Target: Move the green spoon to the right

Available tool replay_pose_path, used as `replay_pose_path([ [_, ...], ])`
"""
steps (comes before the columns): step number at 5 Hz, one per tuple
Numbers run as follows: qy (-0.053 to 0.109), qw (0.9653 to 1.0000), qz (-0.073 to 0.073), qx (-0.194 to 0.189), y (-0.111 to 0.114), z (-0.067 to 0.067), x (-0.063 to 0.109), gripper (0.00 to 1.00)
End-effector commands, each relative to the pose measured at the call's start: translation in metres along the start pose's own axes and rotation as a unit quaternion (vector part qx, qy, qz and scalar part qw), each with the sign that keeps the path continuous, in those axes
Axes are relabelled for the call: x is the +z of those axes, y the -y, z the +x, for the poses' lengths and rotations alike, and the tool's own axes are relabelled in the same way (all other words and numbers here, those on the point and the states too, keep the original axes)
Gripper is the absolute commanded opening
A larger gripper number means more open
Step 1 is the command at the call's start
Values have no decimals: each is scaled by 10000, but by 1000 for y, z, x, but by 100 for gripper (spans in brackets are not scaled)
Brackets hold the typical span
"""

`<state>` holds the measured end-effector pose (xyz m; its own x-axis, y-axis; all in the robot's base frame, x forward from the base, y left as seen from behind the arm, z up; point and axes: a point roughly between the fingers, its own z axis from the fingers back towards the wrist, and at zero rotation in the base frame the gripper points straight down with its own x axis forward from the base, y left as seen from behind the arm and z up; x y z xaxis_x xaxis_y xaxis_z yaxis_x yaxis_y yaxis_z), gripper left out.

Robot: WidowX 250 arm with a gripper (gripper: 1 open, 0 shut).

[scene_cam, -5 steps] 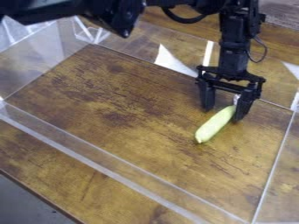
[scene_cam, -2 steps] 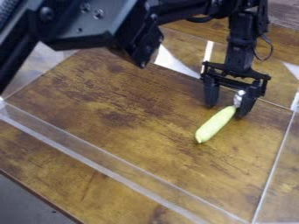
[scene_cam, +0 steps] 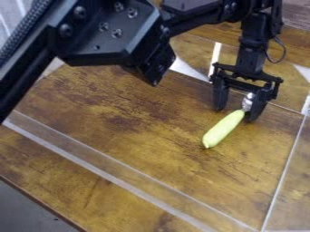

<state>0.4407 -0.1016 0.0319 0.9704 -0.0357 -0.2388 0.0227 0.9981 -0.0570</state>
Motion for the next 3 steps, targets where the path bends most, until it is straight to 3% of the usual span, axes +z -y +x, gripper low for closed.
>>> replay_pose_path([
  [1,168,9998,34,-115,13,-2,16,100],
  [2,106,9999,58,-86,14,-2,16,0],
  [3,58,9999,77,-75,15,-2,16,0],
])
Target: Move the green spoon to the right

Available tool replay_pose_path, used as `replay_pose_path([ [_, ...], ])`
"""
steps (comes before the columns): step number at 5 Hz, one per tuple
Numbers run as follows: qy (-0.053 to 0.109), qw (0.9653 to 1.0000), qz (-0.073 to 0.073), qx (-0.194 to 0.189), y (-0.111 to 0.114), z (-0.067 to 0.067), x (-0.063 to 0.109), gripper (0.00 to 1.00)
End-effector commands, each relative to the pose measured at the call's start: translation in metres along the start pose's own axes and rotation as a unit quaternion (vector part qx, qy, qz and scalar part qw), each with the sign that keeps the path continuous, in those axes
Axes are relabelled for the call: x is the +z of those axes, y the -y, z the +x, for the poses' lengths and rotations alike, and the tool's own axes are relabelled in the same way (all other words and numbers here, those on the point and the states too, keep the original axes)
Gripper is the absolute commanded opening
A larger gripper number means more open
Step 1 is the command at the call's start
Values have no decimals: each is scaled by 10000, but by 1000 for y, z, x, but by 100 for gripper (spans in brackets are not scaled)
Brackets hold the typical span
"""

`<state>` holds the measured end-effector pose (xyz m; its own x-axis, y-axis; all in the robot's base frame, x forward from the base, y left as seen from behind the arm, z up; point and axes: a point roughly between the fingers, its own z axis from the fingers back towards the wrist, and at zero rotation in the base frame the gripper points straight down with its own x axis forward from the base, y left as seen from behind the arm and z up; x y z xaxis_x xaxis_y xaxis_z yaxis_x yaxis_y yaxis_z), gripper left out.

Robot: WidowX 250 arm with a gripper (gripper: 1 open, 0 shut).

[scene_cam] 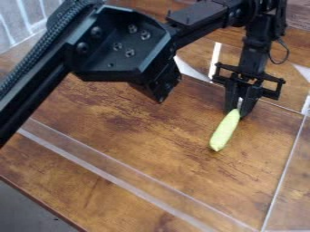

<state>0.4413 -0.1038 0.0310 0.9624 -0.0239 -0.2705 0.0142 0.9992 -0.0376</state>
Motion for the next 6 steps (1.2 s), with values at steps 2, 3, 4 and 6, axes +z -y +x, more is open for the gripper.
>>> replay_pose_path([
  [2,-48,9998,86,-167,15,-17,19,0],
  [3,-161,9996,129,-195,17,-22,21,0],
  [4,-278,9991,164,-283,19,-28,25,0],
  [6,-485,9979,146,-406,22,-38,34,0],
])
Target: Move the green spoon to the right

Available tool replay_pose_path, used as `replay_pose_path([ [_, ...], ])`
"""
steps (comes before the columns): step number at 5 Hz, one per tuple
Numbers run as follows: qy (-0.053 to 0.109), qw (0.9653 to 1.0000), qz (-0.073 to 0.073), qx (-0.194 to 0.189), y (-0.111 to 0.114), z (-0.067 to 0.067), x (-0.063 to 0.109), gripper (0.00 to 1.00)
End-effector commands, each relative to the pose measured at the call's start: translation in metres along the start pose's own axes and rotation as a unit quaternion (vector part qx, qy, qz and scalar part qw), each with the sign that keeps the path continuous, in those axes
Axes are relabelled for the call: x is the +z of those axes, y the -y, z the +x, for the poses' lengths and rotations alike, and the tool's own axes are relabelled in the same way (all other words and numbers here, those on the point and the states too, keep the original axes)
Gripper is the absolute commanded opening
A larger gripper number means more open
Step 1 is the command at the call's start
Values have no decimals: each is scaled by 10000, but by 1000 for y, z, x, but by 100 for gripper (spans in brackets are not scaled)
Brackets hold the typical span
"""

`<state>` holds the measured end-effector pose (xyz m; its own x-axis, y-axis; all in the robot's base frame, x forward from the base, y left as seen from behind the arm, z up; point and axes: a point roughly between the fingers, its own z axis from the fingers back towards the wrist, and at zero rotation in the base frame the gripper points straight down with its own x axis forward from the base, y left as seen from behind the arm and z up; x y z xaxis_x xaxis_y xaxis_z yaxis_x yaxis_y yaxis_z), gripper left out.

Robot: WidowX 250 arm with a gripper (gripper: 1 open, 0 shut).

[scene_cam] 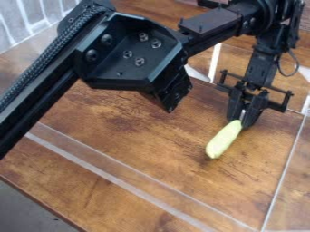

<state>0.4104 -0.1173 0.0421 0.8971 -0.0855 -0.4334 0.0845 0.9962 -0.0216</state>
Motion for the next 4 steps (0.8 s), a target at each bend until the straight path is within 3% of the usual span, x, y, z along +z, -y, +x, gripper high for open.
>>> replay_pose_path([
  [1,314,9993,-116,-190,10,-19,33,0],
  [4,65,9987,-350,-367,12,-36,42,0],
])
